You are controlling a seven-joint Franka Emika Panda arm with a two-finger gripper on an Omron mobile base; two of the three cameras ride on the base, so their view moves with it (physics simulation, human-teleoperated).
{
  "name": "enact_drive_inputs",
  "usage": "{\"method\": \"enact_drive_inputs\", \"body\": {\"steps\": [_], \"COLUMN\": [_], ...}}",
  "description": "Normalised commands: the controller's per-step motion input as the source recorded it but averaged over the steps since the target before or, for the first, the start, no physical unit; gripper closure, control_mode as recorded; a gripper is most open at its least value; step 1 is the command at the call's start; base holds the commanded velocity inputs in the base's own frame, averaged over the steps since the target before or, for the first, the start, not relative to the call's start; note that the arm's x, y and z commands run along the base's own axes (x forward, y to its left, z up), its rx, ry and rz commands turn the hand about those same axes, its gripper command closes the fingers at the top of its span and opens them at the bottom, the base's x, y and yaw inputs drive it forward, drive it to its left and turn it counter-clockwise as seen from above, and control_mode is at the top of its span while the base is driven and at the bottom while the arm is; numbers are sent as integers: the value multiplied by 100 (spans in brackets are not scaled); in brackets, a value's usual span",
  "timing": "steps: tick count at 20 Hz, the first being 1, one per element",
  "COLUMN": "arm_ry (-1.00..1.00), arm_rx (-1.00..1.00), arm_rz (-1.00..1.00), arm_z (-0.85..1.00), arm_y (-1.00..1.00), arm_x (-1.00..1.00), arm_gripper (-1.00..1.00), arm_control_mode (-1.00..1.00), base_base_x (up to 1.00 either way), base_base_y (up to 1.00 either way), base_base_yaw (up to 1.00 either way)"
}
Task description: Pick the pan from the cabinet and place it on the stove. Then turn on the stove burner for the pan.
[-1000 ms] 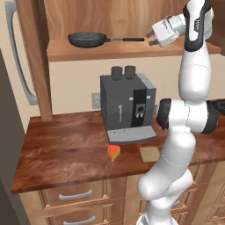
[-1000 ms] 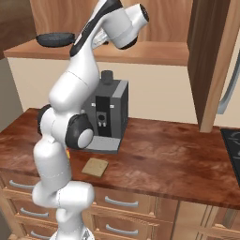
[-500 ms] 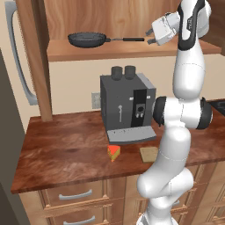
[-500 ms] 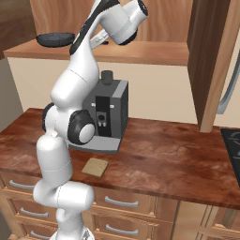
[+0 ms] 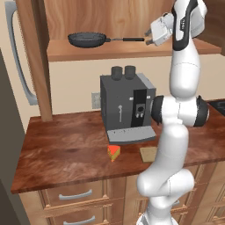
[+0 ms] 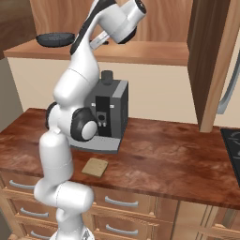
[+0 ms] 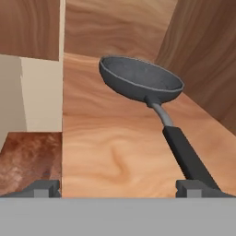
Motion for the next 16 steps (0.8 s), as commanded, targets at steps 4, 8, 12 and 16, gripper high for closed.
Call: {"method": "enact_drive_inputs", "body": {"steps": [4, 8, 12, 16], "arm_ry": [0, 0, 0, 0], "arm_rx": [-3, -4, -4, -4], "arm_rz": [-4, -3, -2, 0], "arm_z": [-2, -4, -9, -9], "arm_y": [0, 0, 0, 0], "arm_x": [27, 32, 36, 42], "arm_gripper": [-100, -100, -100, -100], "arm_control_mode": [-100, -100, -100, -100], "base_base_x": [0, 0, 0, 0], "base_base_y": [0, 0, 0, 0], "base_base_yaw": [0, 0, 0, 0]}}
